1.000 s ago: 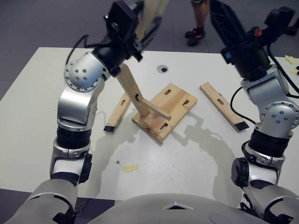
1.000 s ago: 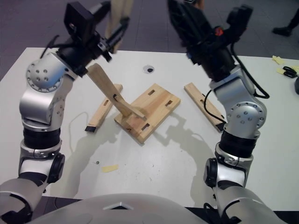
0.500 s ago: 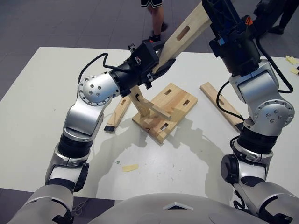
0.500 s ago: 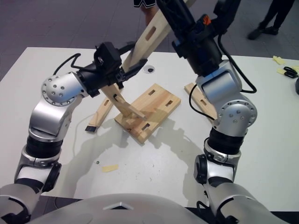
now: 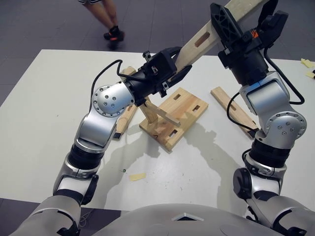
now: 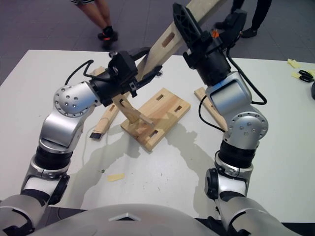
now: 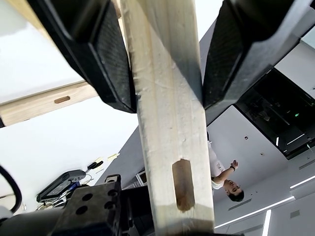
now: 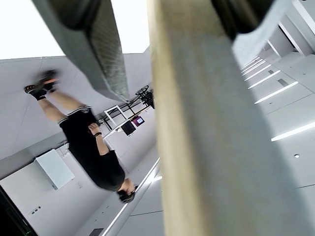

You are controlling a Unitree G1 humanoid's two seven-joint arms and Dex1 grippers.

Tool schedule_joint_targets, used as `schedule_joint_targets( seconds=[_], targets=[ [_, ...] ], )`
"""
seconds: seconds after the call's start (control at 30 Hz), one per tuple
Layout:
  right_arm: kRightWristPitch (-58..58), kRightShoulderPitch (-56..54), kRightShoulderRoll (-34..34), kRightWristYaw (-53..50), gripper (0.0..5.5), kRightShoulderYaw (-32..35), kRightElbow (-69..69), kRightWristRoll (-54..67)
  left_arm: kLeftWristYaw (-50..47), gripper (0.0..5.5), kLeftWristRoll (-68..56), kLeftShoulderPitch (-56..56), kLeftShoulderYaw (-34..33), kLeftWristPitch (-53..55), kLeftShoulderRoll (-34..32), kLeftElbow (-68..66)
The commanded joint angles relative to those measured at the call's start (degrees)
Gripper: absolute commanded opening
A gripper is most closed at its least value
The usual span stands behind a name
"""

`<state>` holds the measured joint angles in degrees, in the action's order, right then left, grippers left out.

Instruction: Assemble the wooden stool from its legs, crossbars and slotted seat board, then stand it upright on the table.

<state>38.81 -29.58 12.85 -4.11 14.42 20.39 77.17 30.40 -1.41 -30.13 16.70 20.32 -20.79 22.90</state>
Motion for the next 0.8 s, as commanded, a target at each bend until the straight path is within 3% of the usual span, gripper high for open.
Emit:
schedule_joint_targets(
  seconds=[0.03,0.13,0.17,0.3,0.43,0.6,0.8],
  targets=[
    [-0.79,-0.32,0.17,0.35,1.59,-0.25,0.34,-0.96,-0.33,2.16,1.61,0.11,0.07,-1.55,0.06,-0.21],
    [-1.16,-0.16,-0.03,0.24,1.07,-0.18,0.44,-0.99,-0.32,2.14,2.08,0.14,-0.08,-1.60,0.20,-0.49],
    [-1.40,0.09,-0.29,0.12,1.02,-0.16,0.44,-1.12,-0.64,2.50,2.47,0.12,-0.23,-1.63,0.21,-0.56],
    [-3.23,0.16,-1.55,-0.53,1.02,0.33,0.16,-2.05,-0.60,3.12,0.13,-0.45,-3.04,-0.82,0.64,-0.78],
    [-6.11,-0.56,-2.09,-1.15,1.02,1.34,-0.90,-4.83,4.37,3.72,-16.48,-2.55,-10.71,7.07,1.91,5.76],
    [-9.32,-0.61,-0.88,-1.25,1.02,3.73,-2.86,-9.25,3.84,4.53,-45.47,-10.55,-25.73,16.51,-1.36,12.92],
    [-1.49,-0.40,4.56,5.72,1.02,6.93,-3.10,4.66,-10.60,5.40,-50.96,-17.49,-38.38,16.01,-3.07,2.37]
  ],
)
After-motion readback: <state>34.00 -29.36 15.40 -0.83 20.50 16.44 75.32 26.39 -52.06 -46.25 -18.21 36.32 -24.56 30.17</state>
